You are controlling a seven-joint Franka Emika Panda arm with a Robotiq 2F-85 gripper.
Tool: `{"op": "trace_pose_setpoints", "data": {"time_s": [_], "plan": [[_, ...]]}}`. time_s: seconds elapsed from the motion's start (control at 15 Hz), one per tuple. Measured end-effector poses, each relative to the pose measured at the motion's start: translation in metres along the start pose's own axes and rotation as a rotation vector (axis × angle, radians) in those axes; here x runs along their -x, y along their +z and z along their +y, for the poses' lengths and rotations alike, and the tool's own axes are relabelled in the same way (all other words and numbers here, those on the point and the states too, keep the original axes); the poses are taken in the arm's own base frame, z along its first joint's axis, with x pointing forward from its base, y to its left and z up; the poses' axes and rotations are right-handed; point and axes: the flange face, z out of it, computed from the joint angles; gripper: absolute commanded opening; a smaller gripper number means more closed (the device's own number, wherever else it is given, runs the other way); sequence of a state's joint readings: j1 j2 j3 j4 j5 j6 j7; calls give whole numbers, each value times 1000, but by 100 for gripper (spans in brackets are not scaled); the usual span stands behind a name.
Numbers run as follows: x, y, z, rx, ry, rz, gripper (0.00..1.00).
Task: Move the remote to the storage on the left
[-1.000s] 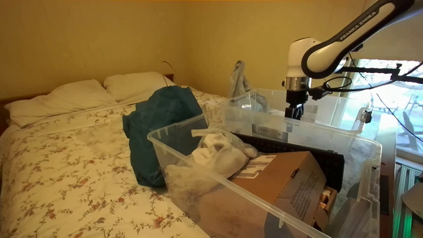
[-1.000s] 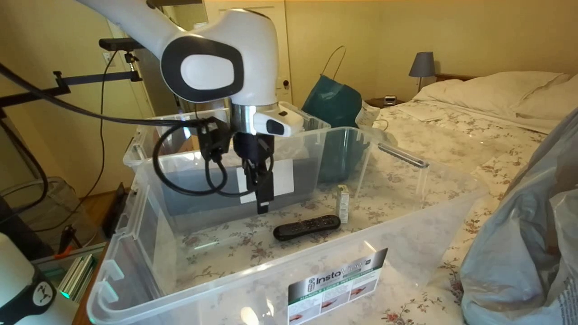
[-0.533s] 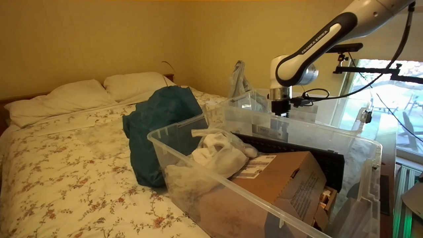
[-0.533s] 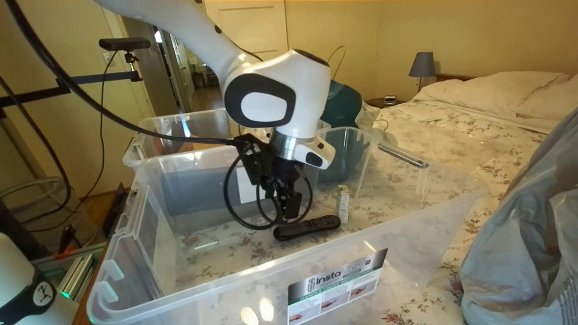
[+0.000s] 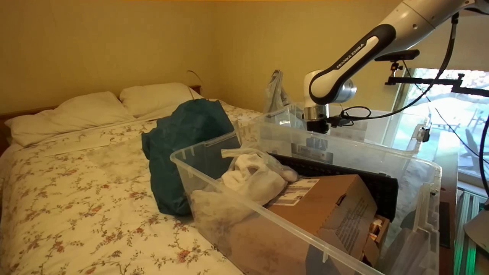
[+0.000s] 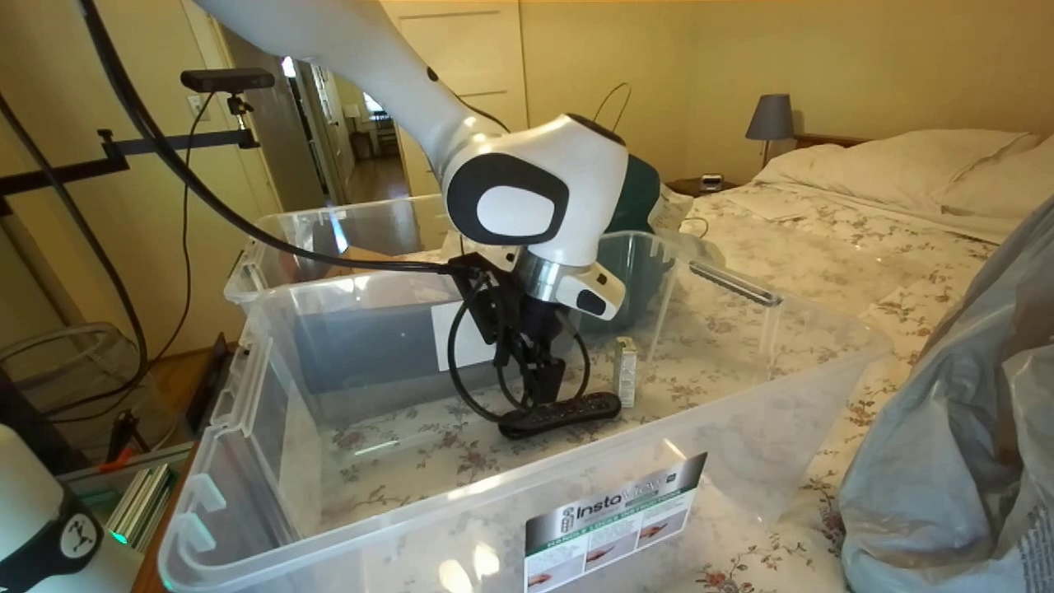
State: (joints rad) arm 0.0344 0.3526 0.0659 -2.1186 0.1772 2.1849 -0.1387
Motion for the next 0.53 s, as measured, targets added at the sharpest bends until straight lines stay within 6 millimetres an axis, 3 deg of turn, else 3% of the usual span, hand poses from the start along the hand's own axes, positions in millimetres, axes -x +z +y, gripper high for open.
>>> {"op": "trace_pose_setpoints", "data": {"time_s": [0.53], "plan": [[-3, 31, -7, 3, 0, -57, 100]]}}
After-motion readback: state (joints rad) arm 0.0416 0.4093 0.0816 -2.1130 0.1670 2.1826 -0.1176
